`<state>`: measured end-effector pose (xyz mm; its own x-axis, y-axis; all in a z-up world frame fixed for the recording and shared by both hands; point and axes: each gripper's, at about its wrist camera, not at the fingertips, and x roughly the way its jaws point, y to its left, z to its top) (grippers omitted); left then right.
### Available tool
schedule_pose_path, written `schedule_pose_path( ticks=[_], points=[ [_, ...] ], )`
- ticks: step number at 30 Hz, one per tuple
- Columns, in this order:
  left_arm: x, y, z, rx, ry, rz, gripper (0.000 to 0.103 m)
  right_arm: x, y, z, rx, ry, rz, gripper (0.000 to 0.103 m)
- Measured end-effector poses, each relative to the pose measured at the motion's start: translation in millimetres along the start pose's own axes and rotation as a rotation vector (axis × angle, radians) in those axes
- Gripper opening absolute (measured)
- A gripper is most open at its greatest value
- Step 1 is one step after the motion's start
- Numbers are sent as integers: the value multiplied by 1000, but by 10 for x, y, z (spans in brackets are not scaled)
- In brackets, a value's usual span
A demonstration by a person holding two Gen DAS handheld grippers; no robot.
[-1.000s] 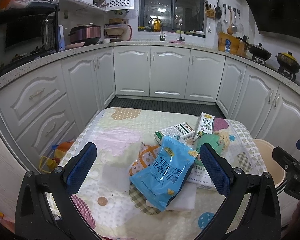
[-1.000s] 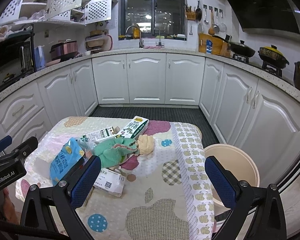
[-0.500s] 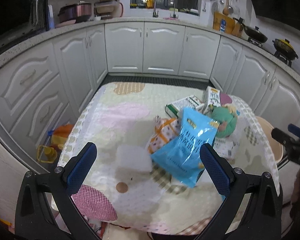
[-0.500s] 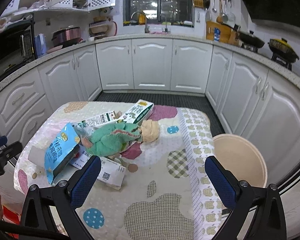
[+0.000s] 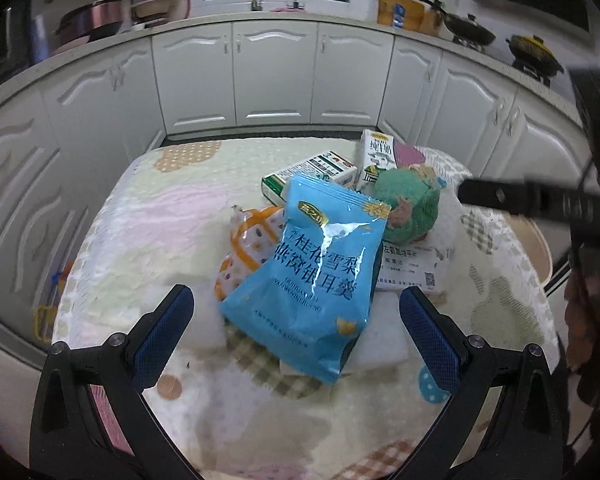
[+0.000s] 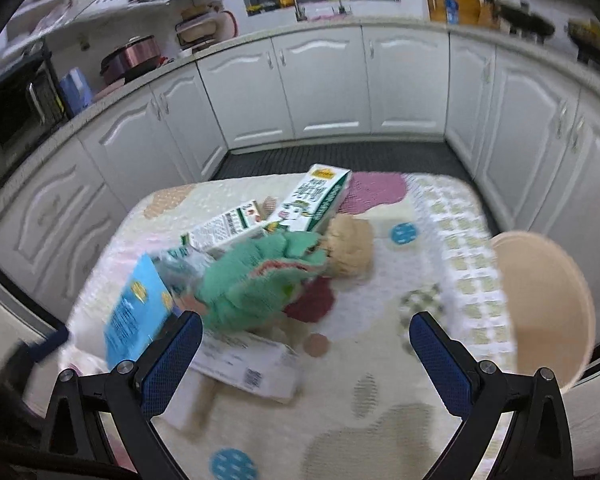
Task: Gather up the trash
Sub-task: 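Grasp the blue snack bag with the left gripper while the right grasps the green towel, then carry the blue bag and green towel to the beige bin and release both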
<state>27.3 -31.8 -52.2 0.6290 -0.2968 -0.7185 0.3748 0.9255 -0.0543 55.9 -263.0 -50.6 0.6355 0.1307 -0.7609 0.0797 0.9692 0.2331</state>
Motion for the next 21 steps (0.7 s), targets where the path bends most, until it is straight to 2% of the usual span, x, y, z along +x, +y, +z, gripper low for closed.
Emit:
schedule_pose_path(
  ticks=[6,7,8,10,11,12,13,18,21],
  points=[
    [234,35,52,22,27,-16,102,407,32,142,114,90,136,102],
    [259,59,60,17,31,-24,96,466,28,144,135,98,151,100],
    [288,75,64,8,38,-38,84,517,31,141,150,111,165,94],
    [346,114,68,-10,71,-67,70,633,55,114,161,151,210,85],
    [358,125,69,-16,74,-71,64,681,67,86,157,167,230,75],
    [365,134,69,-17,74,-71,62,714,80,63,149,177,246,68],
    [361,135,71,-15,73,-72,60,724,77,51,149,175,262,55],
    [181,205,149,-42,61,-118,43,484,73,55,119,103,276,49],
    [21,255,208,-68,47,-154,42,266,22,69,107,55,290,49]
  ],
)
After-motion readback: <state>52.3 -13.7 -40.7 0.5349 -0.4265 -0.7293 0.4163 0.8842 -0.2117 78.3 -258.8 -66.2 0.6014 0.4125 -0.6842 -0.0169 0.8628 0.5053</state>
